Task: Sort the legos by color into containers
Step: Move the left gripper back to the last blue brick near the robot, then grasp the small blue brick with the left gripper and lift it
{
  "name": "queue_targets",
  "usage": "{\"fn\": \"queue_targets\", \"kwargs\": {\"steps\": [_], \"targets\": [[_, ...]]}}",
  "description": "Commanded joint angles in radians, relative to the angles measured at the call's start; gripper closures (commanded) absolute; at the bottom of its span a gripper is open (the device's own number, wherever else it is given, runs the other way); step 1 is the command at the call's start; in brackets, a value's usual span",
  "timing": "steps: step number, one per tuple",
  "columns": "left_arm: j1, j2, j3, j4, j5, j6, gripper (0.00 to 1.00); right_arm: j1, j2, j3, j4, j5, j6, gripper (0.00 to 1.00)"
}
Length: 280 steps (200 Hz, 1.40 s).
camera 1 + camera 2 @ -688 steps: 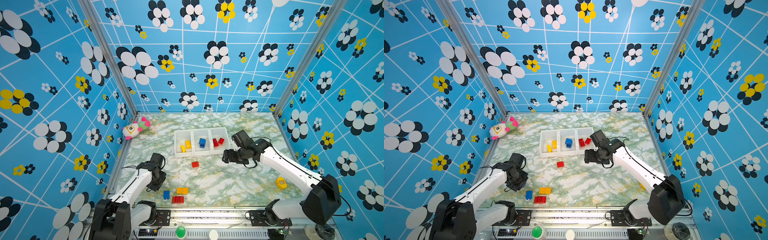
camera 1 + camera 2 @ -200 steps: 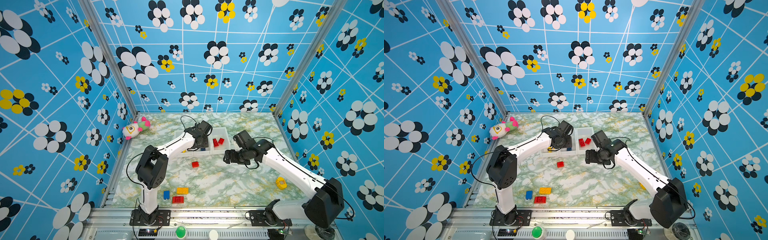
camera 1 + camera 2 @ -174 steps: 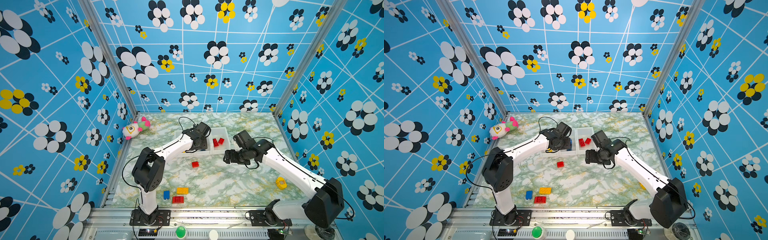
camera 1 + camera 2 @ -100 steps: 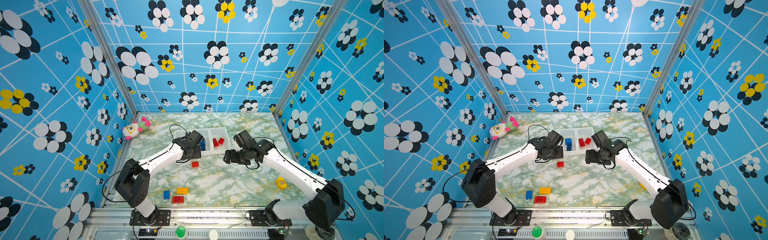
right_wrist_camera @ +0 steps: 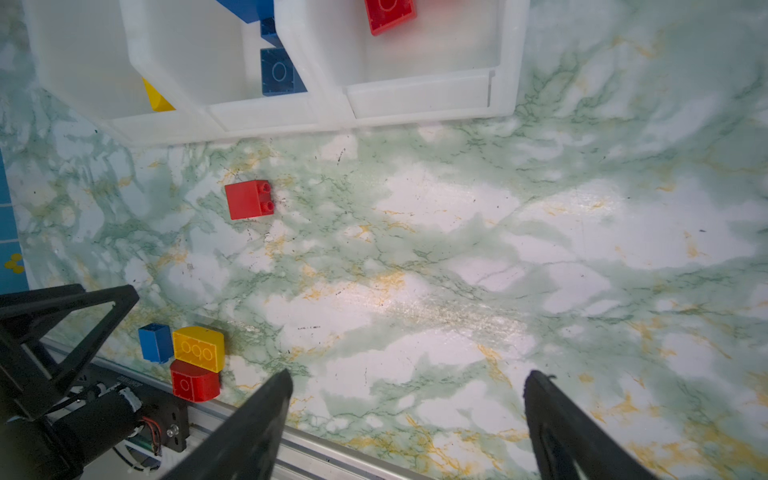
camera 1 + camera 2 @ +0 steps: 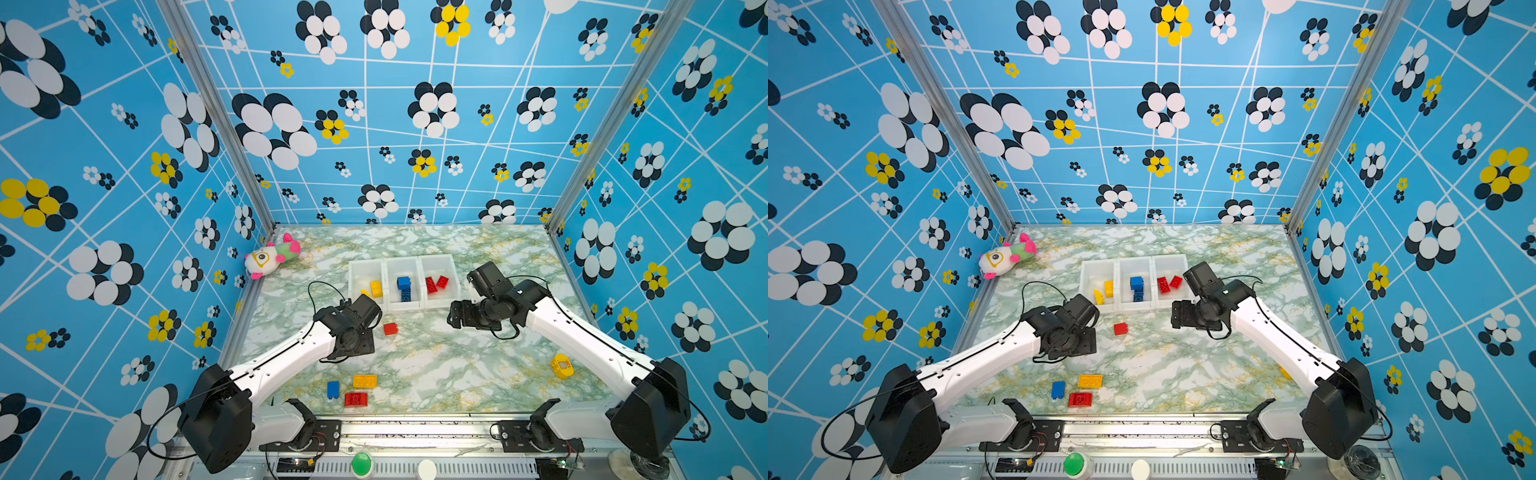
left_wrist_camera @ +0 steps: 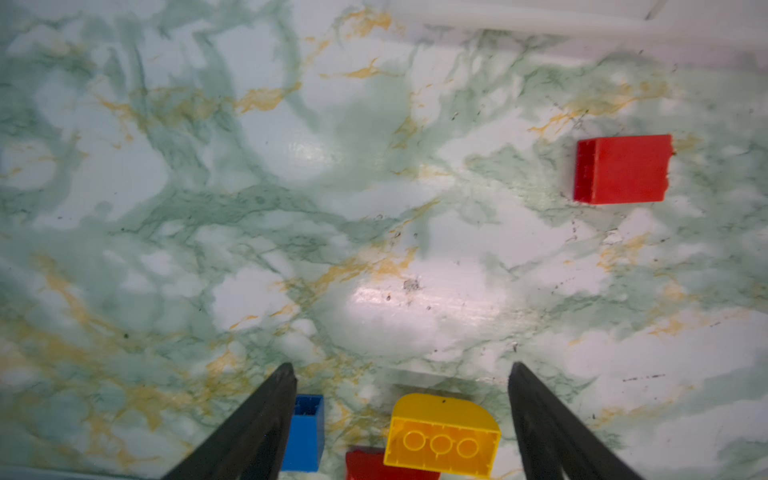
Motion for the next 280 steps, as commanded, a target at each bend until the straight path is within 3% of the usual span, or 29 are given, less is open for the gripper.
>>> {"fn": "queue_targets", "kwargs": {"steps": [1, 41, 101, 169, 243, 273, 280], "targets": [[-0.005, -0.045, -0.038, -0.114, -0.036, -0.056, 0.18, 0.007, -0.018, -0.020, -0.008, -0.004, 0.009, 0.10], [0.002, -0.100, -0.095, -0.205, -0.042, -0.128, 0.20, 0.007, -0.017, -0.020, -0.008, -0.004, 0.004, 0.10], [0.041, -0.176, -0.229, -0.162, 0.062, -0.198, 0.24, 0.007, -0.010, -0.014, -0.011, -0.006, -0.003, 0.10], [0.044, -0.115, -0.268, -0.112, 0.108, -0.204, 0.30, 0.007, 0.001, -0.008, -0.011, -0.003, -0.009, 0.11], [0.045, -0.085, -0.314, -0.050, 0.148, -0.230, 0.45, 0.007, -0.008, -0.025, -0.007, -0.001, -0.004, 0.10], [0.044, -0.089, -0.303, -0.056, 0.141, -0.229, 0.56, 0.007, -0.011, -0.028, -0.008, 0.001, -0.004, 0.10], [0.043, -0.091, -0.297, -0.061, 0.137, -0.228, 0.62, 0.007, -0.013, -0.027, -0.009, 0.001, -0.004, 0.10]]}}
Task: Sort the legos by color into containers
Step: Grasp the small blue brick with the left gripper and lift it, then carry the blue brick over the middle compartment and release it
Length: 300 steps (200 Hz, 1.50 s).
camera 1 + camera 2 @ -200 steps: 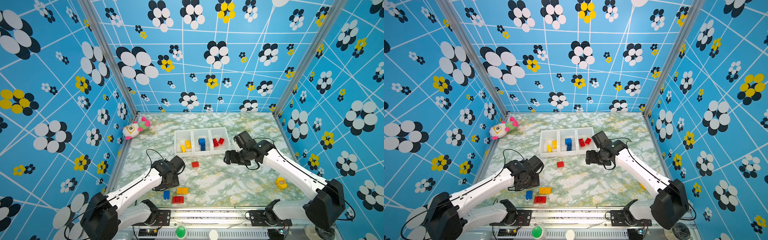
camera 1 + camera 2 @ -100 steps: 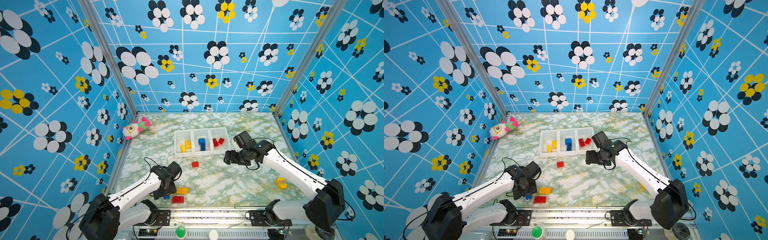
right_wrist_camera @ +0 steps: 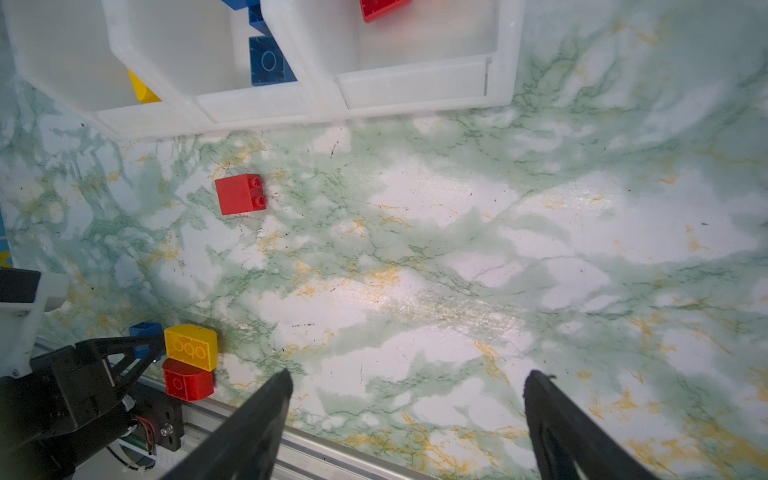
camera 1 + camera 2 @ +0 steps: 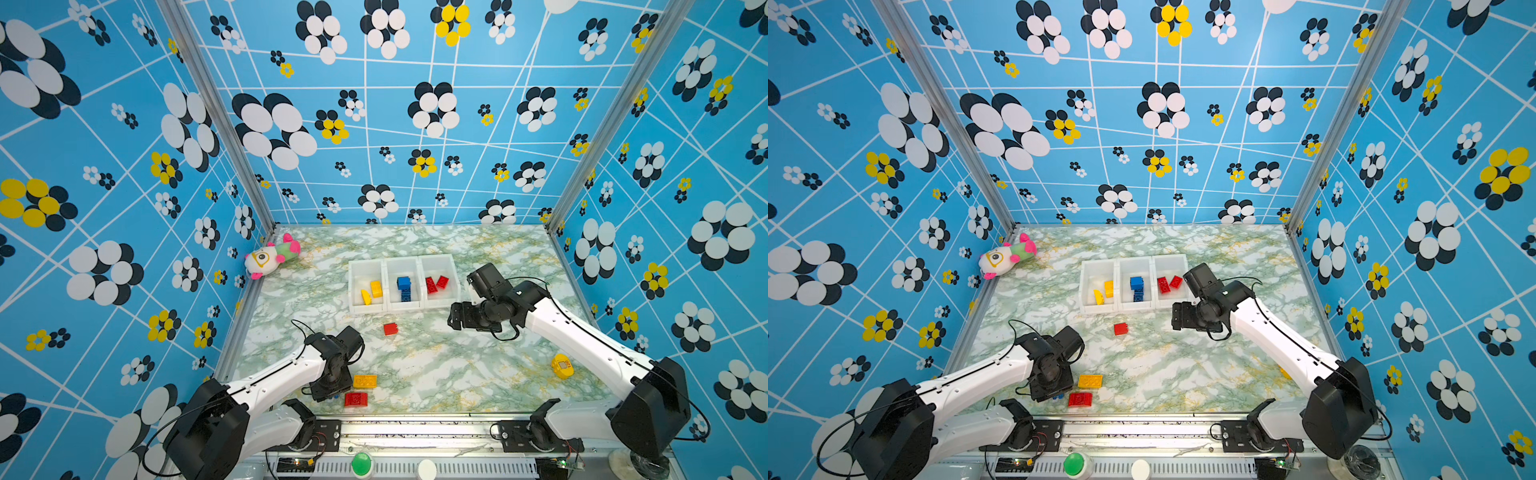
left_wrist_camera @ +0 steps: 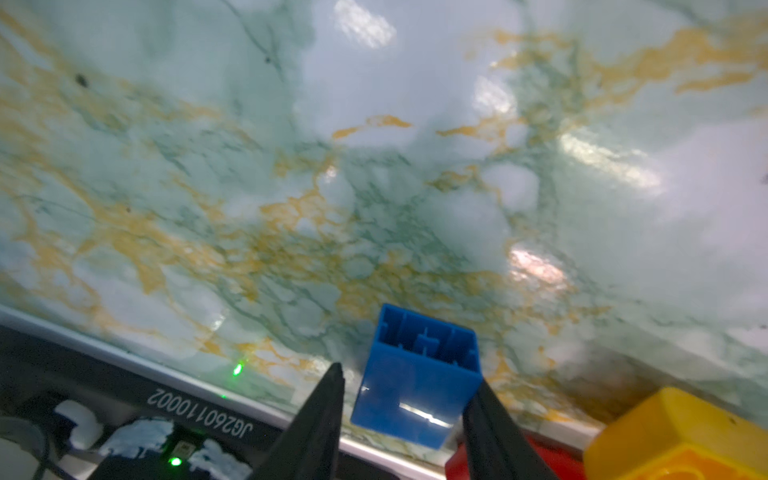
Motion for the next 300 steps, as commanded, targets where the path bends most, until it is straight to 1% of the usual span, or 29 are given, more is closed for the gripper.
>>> {"fn": "queue_targets", "kwargs": {"steps": [1, 32, 57, 78, 100, 125, 150, 172, 225, 258, 300], "targets": [[0.008, -0.001, 0.006, -0.014, -0.006, -0.006, 0.63, 0.007, -0.013, -0.012, -0.009, 0.001, -0.002, 0.10], [0.006, -0.016, 0.039, -0.039, -0.029, 0.002, 0.77, 0.007, -0.018, -0.021, -0.004, 0.001, 0.003, 0.10], [-0.003, -0.021, 0.094, -0.060, -0.063, 0.013, 0.83, 0.007, -0.022, -0.021, -0.001, 0.002, 0.008, 0.10], [-0.022, -0.011, 0.172, -0.060, -0.103, 0.034, 0.86, 0.007, -0.025, -0.022, -0.002, 0.004, 0.009, 0.10], [-0.056, 0.038, 0.274, -0.037, -0.150, 0.078, 0.87, 0.007, -0.027, -0.022, -0.002, 0.005, 0.011, 0.10], [-0.099, 0.127, 0.397, 0.004, -0.182, 0.139, 0.88, 0.008, -0.030, -0.020, -0.002, 0.008, 0.012, 0.10], [-0.137, 0.234, 0.512, 0.051, -0.184, 0.195, 0.88, 0.007, -0.033, -0.014, -0.007, 0.010, 0.014, 0.11], [-0.153, 0.314, 0.587, 0.095, -0.163, 0.230, 0.89, 0.007, -0.034, -0.010, -0.011, 0.015, 0.012, 0.10], [-0.140, 0.487, 0.786, 0.181, -0.120, 0.318, 0.90, 0.008, -0.038, -0.006, -0.019, 0.020, 0.011, 0.10], [-0.097, 0.613, 0.932, 0.227, -0.089, 0.367, 0.90, 0.007, -0.034, 0.004, -0.019, 0.019, 0.010, 0.10], [-0.041, 0.765, 1.101, 0.250, -0.081, 0.419, 0.91, 0.007, -0.035, 0.014, -0.028, 0.023, 0.009, 0.10]]}}
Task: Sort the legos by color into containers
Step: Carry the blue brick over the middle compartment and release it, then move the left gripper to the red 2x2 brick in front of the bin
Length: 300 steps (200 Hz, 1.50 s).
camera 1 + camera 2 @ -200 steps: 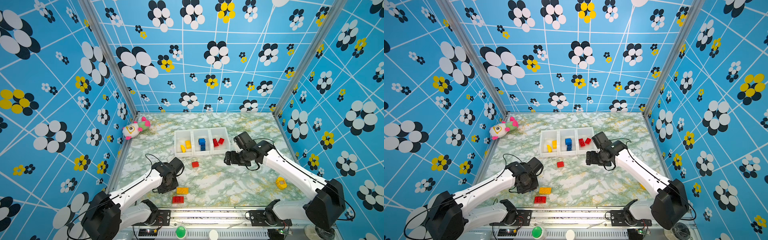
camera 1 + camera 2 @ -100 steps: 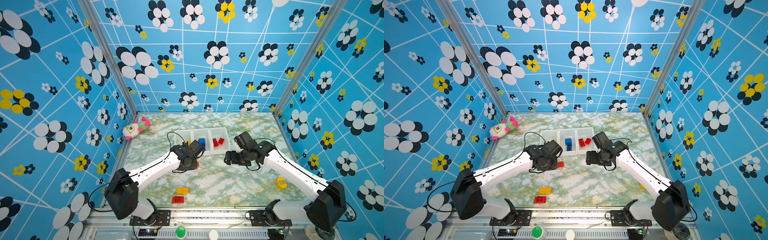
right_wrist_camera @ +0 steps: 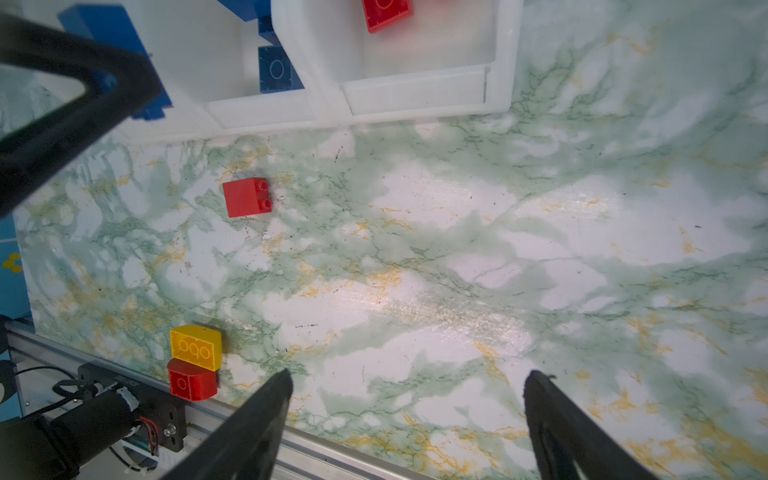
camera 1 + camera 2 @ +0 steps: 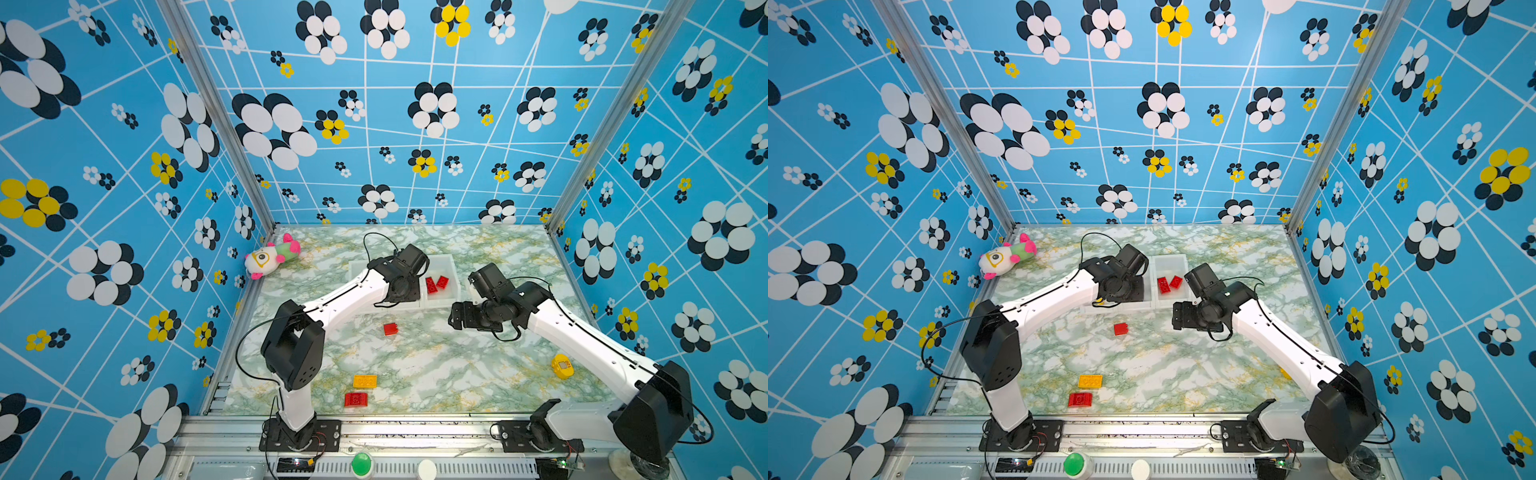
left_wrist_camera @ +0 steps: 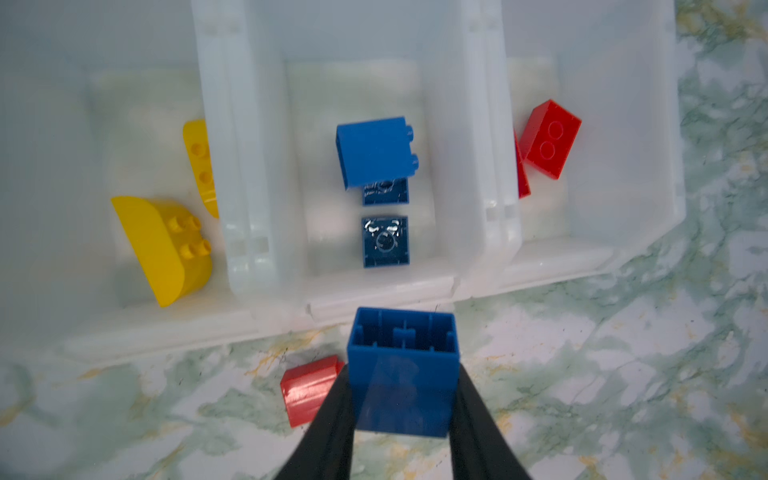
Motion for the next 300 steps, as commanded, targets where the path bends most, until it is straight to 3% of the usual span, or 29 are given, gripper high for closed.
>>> {"fn": "queue_targets", "kwargs": {"steps": [1, 182, 193, 218, 233, 252, 300], "targets": [[0.030, 0.066, 0.082, 0.020, 0.012, 0.057, 0.91, 0.007, -0.017, 0.017, -0.030, 0.020, 0.008, 0.10], [0.145, 0.308, 0.299, 0.054, 0.011, 0.120, 0.88, 0.007, -0.004, 0.047, -0.056, 0.026, 0.002, 0.10], [0.147, 0.312, 0.302, 0.054, 0.011, 0.120, 0.82, 0.007, -0.003, 0.050, -0.057, 0.025, 0.004, 0.10], [0.147, 0.306, 0.298, 0.057, -0.006, 0.116, 0.49, 0.007, 0.001, 0.056, -0.059, 0.024, 0.002, 0.10], [0.146, 0.297, 0.291, 0.062, -0.014, 0.116, 0.39, 0.007, 0.005, 0.055, -0.056, 0.023, 0.002, 0.10], [0.145, 0.283, 0.285, 0.069, -0.023, 0.117, 0.33, 0.007, 0.008, 0.055, -0.054, 0.020, 0.002, 0.10], [0.142, 0.257, 0.274, 0.071, -0.026, 0.117, 0.31, 0.007, 0.006, 0.046, -0.047, 0.020, 0.002, 0.10]]}}
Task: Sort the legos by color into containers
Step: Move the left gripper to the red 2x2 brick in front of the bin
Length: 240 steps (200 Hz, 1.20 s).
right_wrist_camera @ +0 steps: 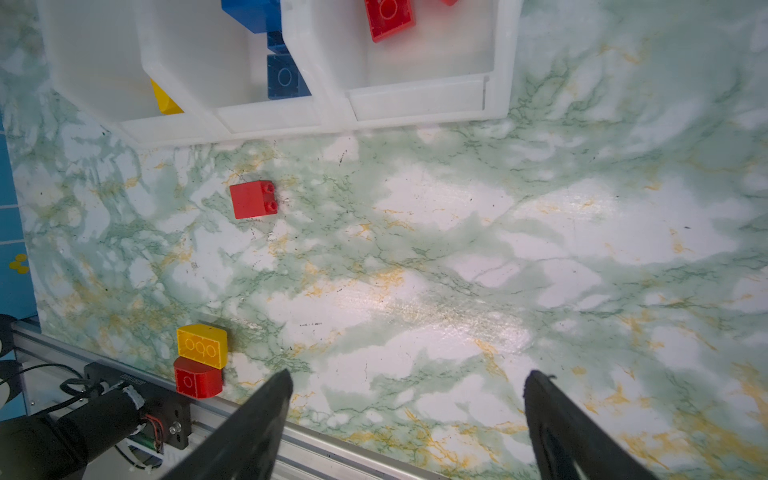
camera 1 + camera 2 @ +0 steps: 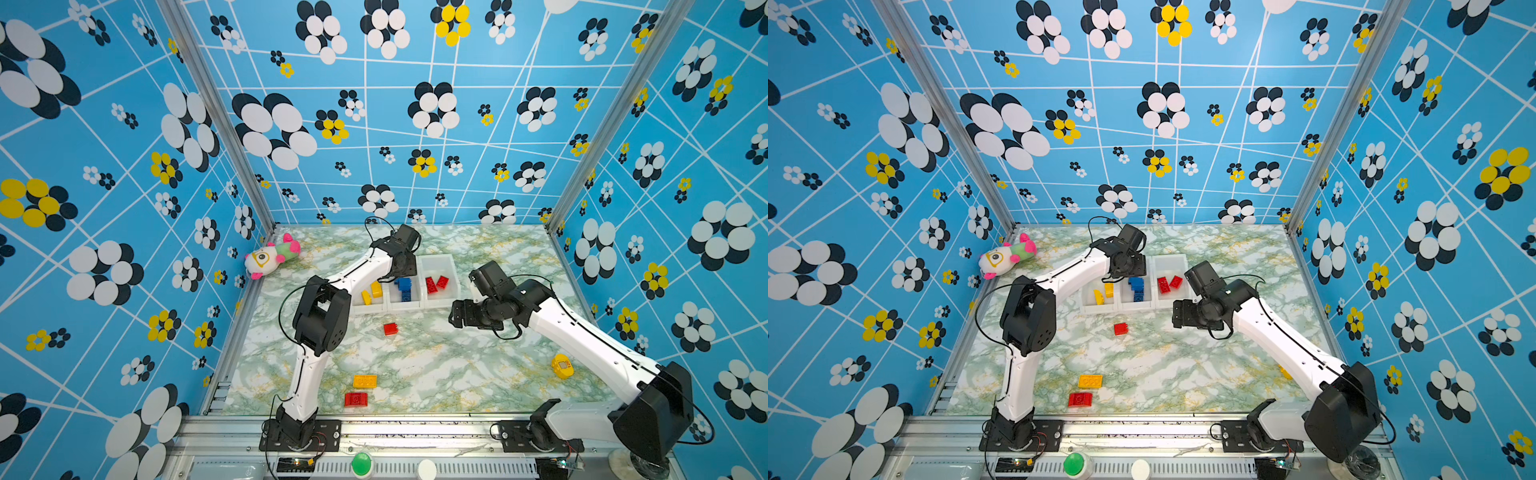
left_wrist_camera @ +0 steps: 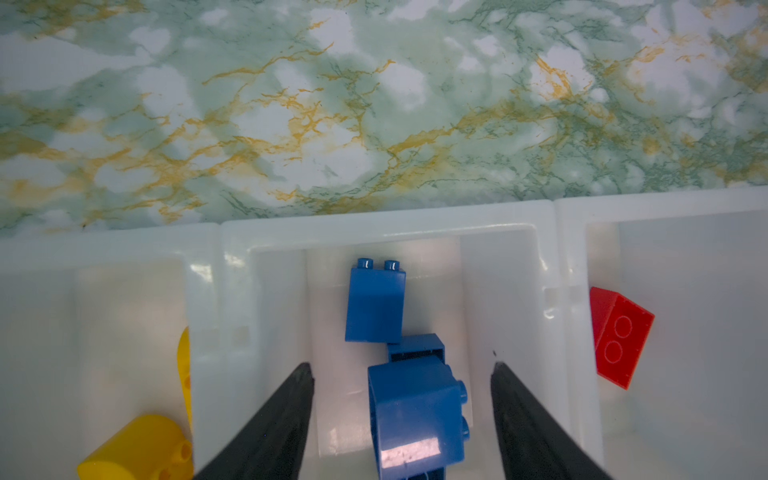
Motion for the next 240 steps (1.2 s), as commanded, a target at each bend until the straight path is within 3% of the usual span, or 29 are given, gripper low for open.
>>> {"fn": "queue_targets", "kwargs": {"steps": [1, 61, 169, 240], "targets": [[0.003, -0.040, 0.005, 0.004, -0.017, 0.010, 0.31, 0.007, 0.005, 0.016, -0.021, 0.015, 0.002, 0.10], [-0.010, -0.102, -0.062, 0.031, -0.008, -0.007, 0.31, 0.007, -0.005, -0.002, -0.017, 0.016, 0.006, 0.10], [-0.045, -0.296, -0.335, 0.081, 0.013, -0.040, 0.31, 0.007, -0.007, -0.010, -0.006, 0.005, 0.012, 0.10], [-0.100, -0.428, -0.474, 0.007, 0.044, 0.130, 0.33, 0.009, -0.031, -0.025, -0.010, 0.014, 0.018, 0.10]]}}
